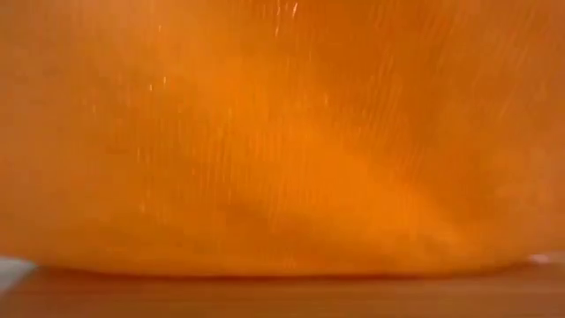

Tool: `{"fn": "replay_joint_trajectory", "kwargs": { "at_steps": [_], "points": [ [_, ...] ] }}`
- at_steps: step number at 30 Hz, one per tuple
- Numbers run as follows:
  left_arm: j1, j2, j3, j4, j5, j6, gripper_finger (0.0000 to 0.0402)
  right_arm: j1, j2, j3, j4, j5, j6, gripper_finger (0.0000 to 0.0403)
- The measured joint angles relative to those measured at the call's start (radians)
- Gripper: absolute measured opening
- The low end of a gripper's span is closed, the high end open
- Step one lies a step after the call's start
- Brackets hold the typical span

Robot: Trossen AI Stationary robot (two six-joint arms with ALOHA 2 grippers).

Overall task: Fold microfiber towels
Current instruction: Fold the orange microfiber cloth

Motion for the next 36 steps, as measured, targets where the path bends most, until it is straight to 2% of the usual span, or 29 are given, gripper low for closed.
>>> {"fn": "replay_joint_trajectory", "kwargs": {
  "at_steps": [7, 11, 14, 18, 21, 27, 36],
  "points": [
    [0.002, -0.001, -0.017, -0.106, -0.042, -0.052, 0.0, -0.075, 0.009, -0.002, -0.048, 0.024, -0.079, 0.0008],
    [0.004, -0.002, -0.017, -0.15, -0.131, -0.052, 0.0, -0.123, 0.006, -0.003, -0.103, 0.098, -0.101, 0.0008],
    [0.011, -0.002, -0.017, -0.167, -0.158, -0.051, 0.0, -0.155, 0.005, -0.008, -0.153, 0.168, -0.108, 0.0008],
    [0.017, 0.0, -0.017, -0.235, -0.175, -0.059, 0.0, -0.195, 0.005, -0.045, -0.156, 0.201, -0.118, 0.0008],
    [0.018, 0.001, -0.018, -0.347, -0.243, -0.118, 0.0, -0.216, 0.005, -0.086, -0.154, 0.214, -0.117, 0.0008],
    [0.025, 0.002, -0.018, -0.441, -0.342, -0.157, 0.0, -0.248, 0.005, -0.146, -0.138, 0.349, -0.128, 0.0008],
    [0.073, 0.002, -0.018, -0.519, -0.348, -0.156, 0.0, -0.306, 0.005, -0.149, -0.126, 0.384, -0.203, 0.0008]
  ]
}}
